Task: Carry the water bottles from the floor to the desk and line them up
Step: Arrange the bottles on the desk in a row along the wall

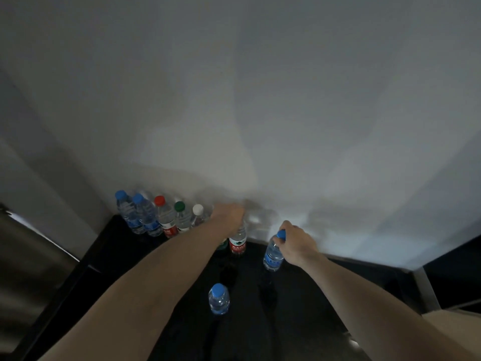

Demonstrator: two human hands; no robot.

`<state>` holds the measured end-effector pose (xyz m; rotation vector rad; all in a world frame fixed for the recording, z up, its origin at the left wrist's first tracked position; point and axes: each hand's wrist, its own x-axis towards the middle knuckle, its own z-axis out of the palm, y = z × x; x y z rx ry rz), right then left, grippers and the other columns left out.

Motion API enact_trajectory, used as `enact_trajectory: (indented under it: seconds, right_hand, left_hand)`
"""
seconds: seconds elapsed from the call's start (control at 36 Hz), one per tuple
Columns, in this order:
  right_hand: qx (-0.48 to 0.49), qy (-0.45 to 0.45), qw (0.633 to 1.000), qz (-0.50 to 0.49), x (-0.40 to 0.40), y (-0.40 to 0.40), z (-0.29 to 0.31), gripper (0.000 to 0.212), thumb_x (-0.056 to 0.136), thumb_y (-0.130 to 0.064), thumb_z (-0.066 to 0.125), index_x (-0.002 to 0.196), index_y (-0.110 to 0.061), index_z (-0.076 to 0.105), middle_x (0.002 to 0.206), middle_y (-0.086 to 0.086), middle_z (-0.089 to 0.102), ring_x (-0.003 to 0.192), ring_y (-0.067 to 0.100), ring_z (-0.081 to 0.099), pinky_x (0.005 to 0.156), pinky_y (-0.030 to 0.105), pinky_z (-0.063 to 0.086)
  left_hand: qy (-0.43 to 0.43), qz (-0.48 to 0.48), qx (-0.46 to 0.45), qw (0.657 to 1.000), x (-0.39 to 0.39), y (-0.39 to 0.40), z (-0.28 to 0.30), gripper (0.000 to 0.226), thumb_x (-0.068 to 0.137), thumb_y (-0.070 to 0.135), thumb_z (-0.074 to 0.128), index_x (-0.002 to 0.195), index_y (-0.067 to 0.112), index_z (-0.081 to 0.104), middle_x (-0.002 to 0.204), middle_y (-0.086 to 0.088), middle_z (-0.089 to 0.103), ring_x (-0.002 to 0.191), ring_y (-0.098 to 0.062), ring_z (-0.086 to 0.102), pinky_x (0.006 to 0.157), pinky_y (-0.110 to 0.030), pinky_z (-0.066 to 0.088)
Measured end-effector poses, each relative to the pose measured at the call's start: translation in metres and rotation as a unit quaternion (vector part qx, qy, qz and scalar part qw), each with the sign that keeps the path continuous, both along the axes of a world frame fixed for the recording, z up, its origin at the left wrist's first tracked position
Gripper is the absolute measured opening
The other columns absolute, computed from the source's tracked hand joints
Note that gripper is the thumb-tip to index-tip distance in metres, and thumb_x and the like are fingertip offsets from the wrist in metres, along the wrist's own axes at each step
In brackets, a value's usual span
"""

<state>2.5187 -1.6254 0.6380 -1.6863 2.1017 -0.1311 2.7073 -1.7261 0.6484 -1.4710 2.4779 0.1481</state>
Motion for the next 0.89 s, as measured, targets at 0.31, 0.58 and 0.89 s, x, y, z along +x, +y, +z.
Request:
enact_trajectory:
  seconds: [0.31,0.58,0.89]
  right_hand:
    - [-0.001,-0.021,1.000,-0.018,0.025,-0.035,0.001,0.027,0.100,-0.038,0.054,0.120,-0.019,0.050,0.110,0.005,0.063,0.094,0.027,0.064,0.083,0.044,0.056]
    - [0.001,-0.027,1.000,-0.015,0.040,-0.047,-0.006,0.029,0.101,-0.038,0.055,0.121,-0.019,0.050,0.110,0.005,0.062,0.095,0.026,0.063,0.081,0.042,0.056]
    - [-0.028,-0.049,0.998,-0.026,0.044,-0.050,-0.014,0.027,0.100,-0.040,0.058,0.119,-0.021,0.052,0.113,0.003,0.064,0.091,0.023,0.061,0.077,0.037,0.052]
  left_hand:
    - [0.016,-0.015,0.007,1.000,0.003,-0.001,-0.004,0.035,0.090,0.012,0.061,0.124,0.019,0.059,0.120,-0.010,0.062,0.108,-0.031,0.062,0.088,-0.041,0.051]
    - [0.032,0.023,0.036,0.999,-0.004,-0.008,-0.009,0.038,0.095,0.010,0.055,0.131,0.017,0.062,0.127,-0.011,0.063,0.113,-0.031,0.061,0.094,-0.041,0.052]
    - [0.044,0.023,0.026,0.998,-0.003,-0.010,-0.010,0.019,0.093,0.013,0.057,0.105,0.020,0.069,0.099,-0.005,0.067,0.092,-0.026,0.063,0.072,-0.036,0.049]
